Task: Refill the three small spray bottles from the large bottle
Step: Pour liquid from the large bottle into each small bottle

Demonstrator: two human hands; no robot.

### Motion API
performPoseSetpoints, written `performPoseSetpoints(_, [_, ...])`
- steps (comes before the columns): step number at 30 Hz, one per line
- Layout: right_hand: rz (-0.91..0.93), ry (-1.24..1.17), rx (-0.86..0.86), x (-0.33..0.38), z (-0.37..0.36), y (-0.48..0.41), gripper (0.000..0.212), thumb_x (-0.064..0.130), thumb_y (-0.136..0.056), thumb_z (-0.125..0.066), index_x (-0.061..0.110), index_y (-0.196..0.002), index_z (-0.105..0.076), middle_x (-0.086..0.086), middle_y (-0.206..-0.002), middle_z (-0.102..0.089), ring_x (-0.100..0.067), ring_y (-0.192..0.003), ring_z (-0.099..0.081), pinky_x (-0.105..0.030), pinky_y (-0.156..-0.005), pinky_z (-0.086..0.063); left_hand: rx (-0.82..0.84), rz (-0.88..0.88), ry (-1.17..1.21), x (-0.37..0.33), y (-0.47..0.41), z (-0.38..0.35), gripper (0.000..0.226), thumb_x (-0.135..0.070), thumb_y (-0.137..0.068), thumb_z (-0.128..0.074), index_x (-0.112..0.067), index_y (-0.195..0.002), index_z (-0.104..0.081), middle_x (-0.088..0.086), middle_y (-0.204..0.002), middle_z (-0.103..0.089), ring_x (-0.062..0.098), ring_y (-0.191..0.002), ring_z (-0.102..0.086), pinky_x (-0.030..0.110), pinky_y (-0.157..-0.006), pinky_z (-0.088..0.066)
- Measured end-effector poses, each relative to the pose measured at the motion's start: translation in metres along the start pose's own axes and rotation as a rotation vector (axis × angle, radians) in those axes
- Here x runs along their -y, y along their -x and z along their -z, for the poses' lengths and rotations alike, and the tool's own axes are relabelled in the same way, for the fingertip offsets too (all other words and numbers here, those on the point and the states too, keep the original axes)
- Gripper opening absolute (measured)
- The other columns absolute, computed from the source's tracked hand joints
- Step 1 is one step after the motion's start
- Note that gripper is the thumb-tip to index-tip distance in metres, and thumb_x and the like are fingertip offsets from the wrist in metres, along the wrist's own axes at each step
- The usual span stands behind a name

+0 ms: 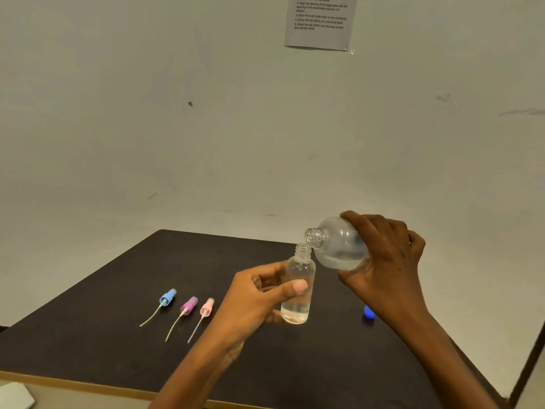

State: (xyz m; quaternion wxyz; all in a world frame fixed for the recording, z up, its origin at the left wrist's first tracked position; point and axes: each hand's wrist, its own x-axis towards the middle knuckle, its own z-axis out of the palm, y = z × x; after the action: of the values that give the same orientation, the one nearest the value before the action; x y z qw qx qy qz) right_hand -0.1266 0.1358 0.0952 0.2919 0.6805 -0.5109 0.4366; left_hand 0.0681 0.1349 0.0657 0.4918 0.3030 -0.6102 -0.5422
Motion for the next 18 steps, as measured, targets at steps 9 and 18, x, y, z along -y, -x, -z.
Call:
performPoseSetpoints(9, [-0.379, -0.317, 0.174, -0.008, -0.058, 0.042, 0.064, 0.047, -0.049, -0.059, 0.039, -0.112, -0.050, 0.027, -0.095, -0.048, -0.008, -0.093, -0.044, -0.026, -0.082, -0.021, -0.058, 0.128, 0.052, 0.056, -0.023, 0.002, 0.035, -0.019, -0.070, -0.074, -0.019, -0.104, -0.068, 0.005, -0.102, -0.073, 0.018, -0.091, -0.071, 0.035, -0.071, -0.059])
performPoseSetpoints(18, [-0.718, -0.792, 0.250, -0.030, -0.104, 0.088, 0.063, -0.001, -0.063, -0.081, 0.037, -0.103, -0.050, 0.011, -0.103, -0.061, 0.006, -0.090, -0.059, -0.015, -0.072, -0.044, -0.160, 0.161, -0.011, 0.117, -0.054, 0.010, 0.026, -0.008, -0.084, -0.065, -0.018, -0.108, -0.061, -0.004, -0.102, -0.070, -0.005, -0.086, -0.066, 0.008, -0.071, -0.047])
